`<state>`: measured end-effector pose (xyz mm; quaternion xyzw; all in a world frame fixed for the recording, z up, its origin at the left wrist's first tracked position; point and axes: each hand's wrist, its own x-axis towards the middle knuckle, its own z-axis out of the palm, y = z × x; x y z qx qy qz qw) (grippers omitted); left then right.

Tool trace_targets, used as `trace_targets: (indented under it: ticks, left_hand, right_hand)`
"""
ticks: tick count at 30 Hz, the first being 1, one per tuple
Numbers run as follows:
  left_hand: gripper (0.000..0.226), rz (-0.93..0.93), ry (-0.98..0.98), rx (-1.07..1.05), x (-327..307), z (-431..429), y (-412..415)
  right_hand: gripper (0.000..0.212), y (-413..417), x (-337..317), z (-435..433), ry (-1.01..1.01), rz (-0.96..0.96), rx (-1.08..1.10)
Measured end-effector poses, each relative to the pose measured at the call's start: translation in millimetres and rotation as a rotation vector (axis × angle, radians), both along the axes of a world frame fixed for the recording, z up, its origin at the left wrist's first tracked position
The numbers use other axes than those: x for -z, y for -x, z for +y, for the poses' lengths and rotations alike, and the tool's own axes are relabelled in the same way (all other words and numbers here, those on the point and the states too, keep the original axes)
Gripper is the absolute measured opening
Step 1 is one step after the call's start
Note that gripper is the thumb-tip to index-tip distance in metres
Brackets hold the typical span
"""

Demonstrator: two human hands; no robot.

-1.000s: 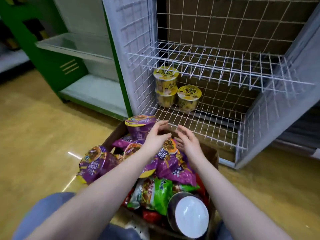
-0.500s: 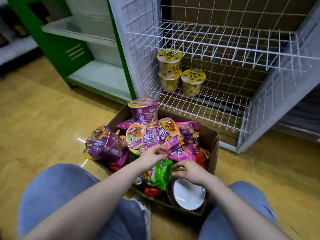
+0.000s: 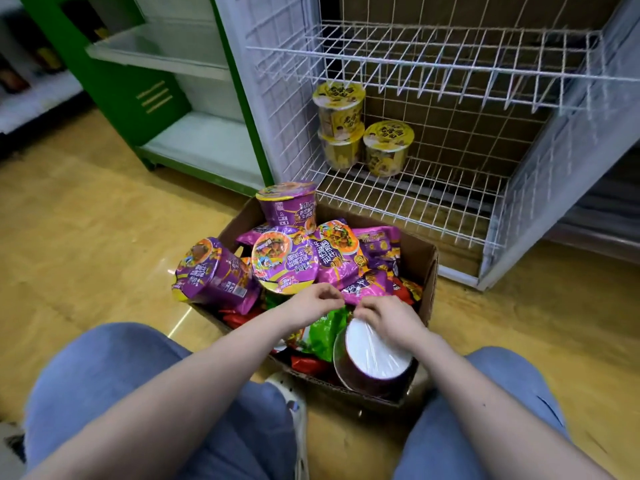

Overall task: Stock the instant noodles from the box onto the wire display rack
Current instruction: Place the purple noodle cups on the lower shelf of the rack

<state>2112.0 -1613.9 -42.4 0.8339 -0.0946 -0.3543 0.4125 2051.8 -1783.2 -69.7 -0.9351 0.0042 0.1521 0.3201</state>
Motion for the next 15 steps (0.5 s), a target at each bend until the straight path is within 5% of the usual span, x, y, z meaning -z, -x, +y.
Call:
trace_targets:
  ticks: [5, 8, 12, 15]
  left_hand:
    - [0.015, -0.062, 0.049, -0.083, -17.0, -6.6, -10.4]
    - [0.046, 0.081, 0.151, -0.250, -26.8, -12.1, -19.8]
    - [0.044, 0.310, 0.339, -0.510, -41.8, -21.0, -28.5]
    - [0.046, 0.390, 0.444, -0.493, -50.4, -26.8, -26.8]
  right_hand:
    - [0.023, -10.9, -32.4, -18.9, -0.324, -0.127, 0.251]
    - [0.026, -20.8, -38.0, -29.4, -0.519, -0.171, 0.476]
    - [0.027, -28.4, -41.3, -33.5, -0.994, -0.014, 0.843]
    - [0.024, -26.7, -45.5, -31.9, -1.279, 0.157, 0.915]
